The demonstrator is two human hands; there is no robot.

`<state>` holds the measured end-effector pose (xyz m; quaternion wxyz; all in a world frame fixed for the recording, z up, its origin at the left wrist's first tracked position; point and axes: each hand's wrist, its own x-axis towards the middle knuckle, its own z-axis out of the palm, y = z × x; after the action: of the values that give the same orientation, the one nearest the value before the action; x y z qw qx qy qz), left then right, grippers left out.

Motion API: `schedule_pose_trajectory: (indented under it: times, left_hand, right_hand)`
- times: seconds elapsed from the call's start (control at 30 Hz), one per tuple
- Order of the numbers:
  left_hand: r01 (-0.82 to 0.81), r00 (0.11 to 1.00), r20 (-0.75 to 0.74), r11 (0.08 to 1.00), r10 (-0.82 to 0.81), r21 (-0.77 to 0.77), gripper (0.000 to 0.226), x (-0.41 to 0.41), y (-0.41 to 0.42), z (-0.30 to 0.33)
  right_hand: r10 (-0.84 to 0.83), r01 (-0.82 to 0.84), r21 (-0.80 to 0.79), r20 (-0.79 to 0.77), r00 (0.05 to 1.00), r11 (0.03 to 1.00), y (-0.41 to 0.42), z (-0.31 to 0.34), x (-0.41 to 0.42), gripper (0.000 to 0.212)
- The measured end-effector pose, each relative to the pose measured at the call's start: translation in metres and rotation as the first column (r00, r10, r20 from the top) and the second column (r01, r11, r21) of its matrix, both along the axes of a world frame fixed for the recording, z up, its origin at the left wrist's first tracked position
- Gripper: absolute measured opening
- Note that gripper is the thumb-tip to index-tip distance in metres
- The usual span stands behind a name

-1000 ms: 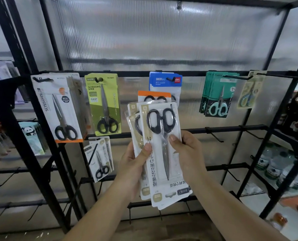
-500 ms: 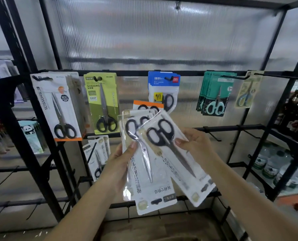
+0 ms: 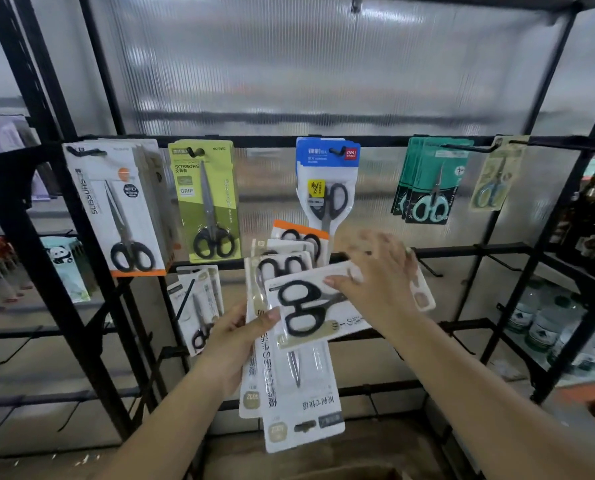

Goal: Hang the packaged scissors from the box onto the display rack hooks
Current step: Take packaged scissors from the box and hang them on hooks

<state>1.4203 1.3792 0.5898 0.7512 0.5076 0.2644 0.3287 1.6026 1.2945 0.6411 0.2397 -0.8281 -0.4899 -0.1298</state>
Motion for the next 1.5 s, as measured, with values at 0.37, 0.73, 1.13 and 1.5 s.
schedule_pose_trajectory:
  times: [0.37, 0.73, 1.13, 1.5]
  left_hand:
    - [-0.163, 0.979, 0.113, 0.982, 0.172, -0.091, 0.042, -0.016, 0.004, -0.017]
    - [-0.36, 0.933, -0.016, 0.926, 0.36, -0.112, 0.019, -0.053, 0.008, -0.036]
    - [-0.49, 0.87, -0.131, 0.86, 0.475, -0.139, 0.015, -0.112, 0.02, -0.054]
    - [-0.223, 0.968, -0.135, 0.971, 0.21, -0.091, 0.029, -0.055, 0.036, -0.065]
  right_hand:
    - [0.511, 0.434, 0.37, -0.816, -0.27, 0.821, 0.012, -0.016, -0.019, 0.015]
    - [0.47, 0.331, 0.406, -0.871, -0.142, 0.852, 0.027, -0.037, -0.031, 0.018]
    - [0.423, 0.195, 0.405, -0.904, -0.058, 0.893, 0.048, -0.052, -0.058, 0.018]
    - [0.335, 0.26, 0.378, -0.922, 0.195, 0.889, 0.005, -0.058, -0.018, 0.018]
